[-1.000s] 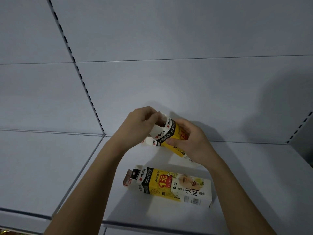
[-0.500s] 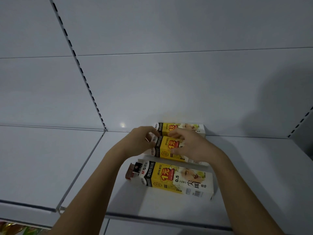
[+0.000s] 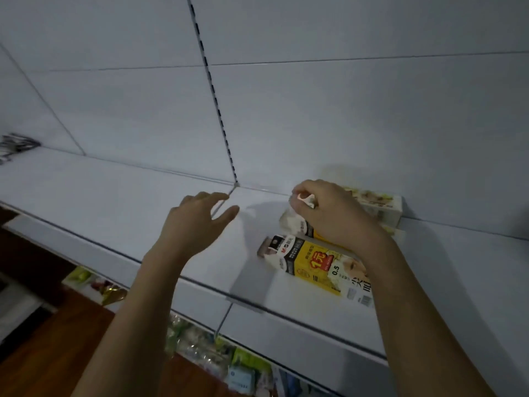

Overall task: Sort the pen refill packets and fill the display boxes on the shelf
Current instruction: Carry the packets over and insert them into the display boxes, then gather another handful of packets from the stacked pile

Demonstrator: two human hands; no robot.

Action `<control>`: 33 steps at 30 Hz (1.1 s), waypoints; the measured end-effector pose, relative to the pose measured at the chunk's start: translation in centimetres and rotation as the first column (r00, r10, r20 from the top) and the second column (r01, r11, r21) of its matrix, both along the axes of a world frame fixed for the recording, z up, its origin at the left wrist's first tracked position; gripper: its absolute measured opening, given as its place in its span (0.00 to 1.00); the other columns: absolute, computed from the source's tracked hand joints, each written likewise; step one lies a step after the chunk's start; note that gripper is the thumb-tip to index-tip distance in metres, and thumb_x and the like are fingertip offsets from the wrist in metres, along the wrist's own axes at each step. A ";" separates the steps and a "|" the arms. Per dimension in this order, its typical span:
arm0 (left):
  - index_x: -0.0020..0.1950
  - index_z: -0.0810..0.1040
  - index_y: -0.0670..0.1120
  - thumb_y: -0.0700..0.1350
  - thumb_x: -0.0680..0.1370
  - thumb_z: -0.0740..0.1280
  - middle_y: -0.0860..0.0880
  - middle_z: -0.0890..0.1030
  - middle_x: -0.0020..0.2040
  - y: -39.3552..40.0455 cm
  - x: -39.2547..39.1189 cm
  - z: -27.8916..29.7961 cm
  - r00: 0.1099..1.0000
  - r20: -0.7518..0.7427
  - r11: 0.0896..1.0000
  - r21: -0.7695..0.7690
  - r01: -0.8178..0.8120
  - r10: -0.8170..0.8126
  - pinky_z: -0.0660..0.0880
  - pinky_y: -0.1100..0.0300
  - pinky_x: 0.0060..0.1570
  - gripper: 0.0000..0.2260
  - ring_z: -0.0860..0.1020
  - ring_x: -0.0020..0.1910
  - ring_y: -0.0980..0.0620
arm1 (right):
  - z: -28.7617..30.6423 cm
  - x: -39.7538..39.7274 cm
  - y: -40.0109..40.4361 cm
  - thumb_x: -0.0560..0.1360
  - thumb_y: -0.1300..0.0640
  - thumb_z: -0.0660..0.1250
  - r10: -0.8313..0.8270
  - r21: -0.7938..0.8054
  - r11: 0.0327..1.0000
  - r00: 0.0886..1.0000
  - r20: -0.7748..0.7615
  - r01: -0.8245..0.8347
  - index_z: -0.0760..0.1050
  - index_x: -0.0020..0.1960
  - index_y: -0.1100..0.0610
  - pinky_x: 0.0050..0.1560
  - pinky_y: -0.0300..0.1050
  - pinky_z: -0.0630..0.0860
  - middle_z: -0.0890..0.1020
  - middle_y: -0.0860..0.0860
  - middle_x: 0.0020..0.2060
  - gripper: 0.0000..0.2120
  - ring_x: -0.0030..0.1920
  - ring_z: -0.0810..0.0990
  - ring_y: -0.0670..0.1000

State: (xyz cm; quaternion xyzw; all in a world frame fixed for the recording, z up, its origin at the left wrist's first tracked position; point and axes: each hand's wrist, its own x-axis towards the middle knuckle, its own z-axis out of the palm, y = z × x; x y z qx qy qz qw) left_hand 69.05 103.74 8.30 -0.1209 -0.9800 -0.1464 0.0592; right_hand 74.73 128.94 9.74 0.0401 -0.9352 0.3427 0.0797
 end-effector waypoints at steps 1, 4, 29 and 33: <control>0.69 0.74 0.56 0.67 0.78 0.57 0.51 0.77 0.67 -1.9 0.8 -0.1 0.999 0.005 0.999 0.006 -0.046 0.046 0.71 0.46 0.64 0.25 0.73 0.66 0.47 | 0.3 0.0 -1.5 0.81 0.44 0.60 0.047 -0.008 0.999 0.999 0.005 -0.047 0.75 0.64 0.48 0.57 0.53 0.76 0.77 0.44 0.57 0.16 0.56 0.75 0.48; 0.69 0.74 0.56 0.68 0.77 0.56 0.51 0.76 0.68 -7.7 3.4 -0.5 0.982 0.037 0.982 0.011 -0.186 0.186 0.71 0.45 0.64 0.26 0.73 0.65 0.47 | 0.5 0.2 -6.9 0.81 0.43 0.59 0.206 -0.001 0.979 0.978 0.033 -0.206 0.74 0.66 0.47 0.59 0.51 0.74 0.77 0.44 0.61 0.17 0.60 0.74 0.46; 0.69 0.72 0.57 0.72 0.75 0.58 0.51 0.76 0.68 -49.8 36.4 -19.0 0.274 0.592 0.390 -0.075 -0.918 0.758 0.73 0.46 0.62 0.29 0.75 0.63 0.48 | -15.3 4.7 -51.6 0.80 0.47 0.63 0.546 0.044 0.619 0.470 0.693 -0.784 0.75 0.64 0.50 0.54 0.47 0.77 0.78 0.46 0.53 0.14 0.51 0.78 0.48; 0.69 0.73 0.56 0.67 0.77 0.62 0.52 0.77 0.66 -53.5 35.6 -20.3 0.279 0.617 0.342 0.017 -0.940 0.736 0.73 0.54 0.54 0.25 0.75 0.62 0.50 | -17.0 2.2 -56.8 0.80 0.47 0.63 0.570 0.057 0.583 0.458 0.682 -0.810 0.75 0.64 0.50 0.55 0.47 0.77 0.78 0.47 0.55 0.15 0.53 0.78 0.47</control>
